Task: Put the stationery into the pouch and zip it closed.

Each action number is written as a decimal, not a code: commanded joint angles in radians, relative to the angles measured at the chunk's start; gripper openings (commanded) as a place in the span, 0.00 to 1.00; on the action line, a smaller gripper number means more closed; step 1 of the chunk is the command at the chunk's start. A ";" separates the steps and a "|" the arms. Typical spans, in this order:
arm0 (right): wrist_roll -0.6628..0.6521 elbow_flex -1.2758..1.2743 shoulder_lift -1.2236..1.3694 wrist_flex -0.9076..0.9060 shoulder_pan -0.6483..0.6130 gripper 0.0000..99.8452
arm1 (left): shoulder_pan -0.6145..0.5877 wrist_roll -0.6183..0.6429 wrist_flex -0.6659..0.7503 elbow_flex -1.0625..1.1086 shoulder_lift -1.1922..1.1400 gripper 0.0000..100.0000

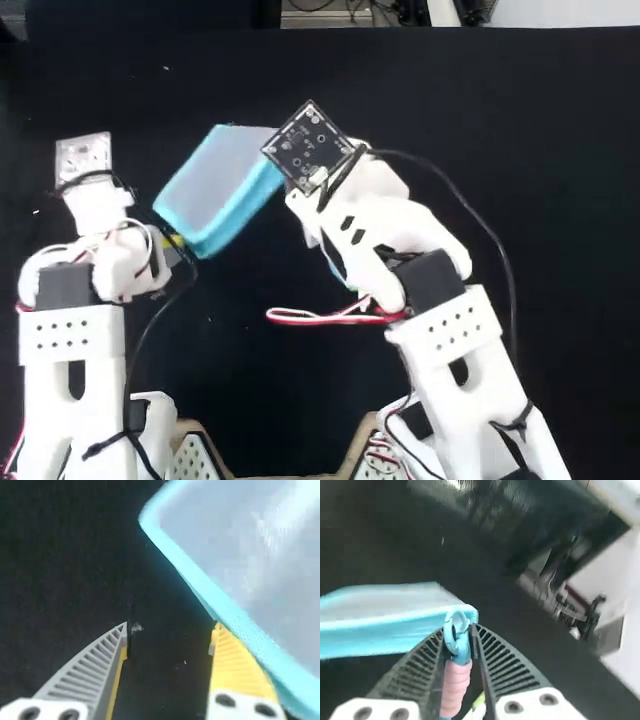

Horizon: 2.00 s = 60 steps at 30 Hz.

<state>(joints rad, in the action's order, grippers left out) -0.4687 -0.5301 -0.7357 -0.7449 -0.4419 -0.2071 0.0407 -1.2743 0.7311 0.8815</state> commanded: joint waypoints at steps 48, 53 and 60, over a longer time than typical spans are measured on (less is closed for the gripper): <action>0.166 0.232 -0.048 -0.020 -0.221 0.01 | 0.209 -0.103 -0.316 -0.453 0.011 0.26; 0.302 0.229 -0.053 -0.175 -0.222 0.01 | 0.213 -0.100 -0.327 -0.426 0.009 0.26; 0.316 0.223 -0.117 -0.313 -0.224 0.01 | 0.214 -0.098 -0.348 -0.384 0.009 0.26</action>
<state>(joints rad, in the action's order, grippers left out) -0.1649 -0.3107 -0.8124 -1.0242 -0.6536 -0.0046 -0.0529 -1.5980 0.3613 0.8815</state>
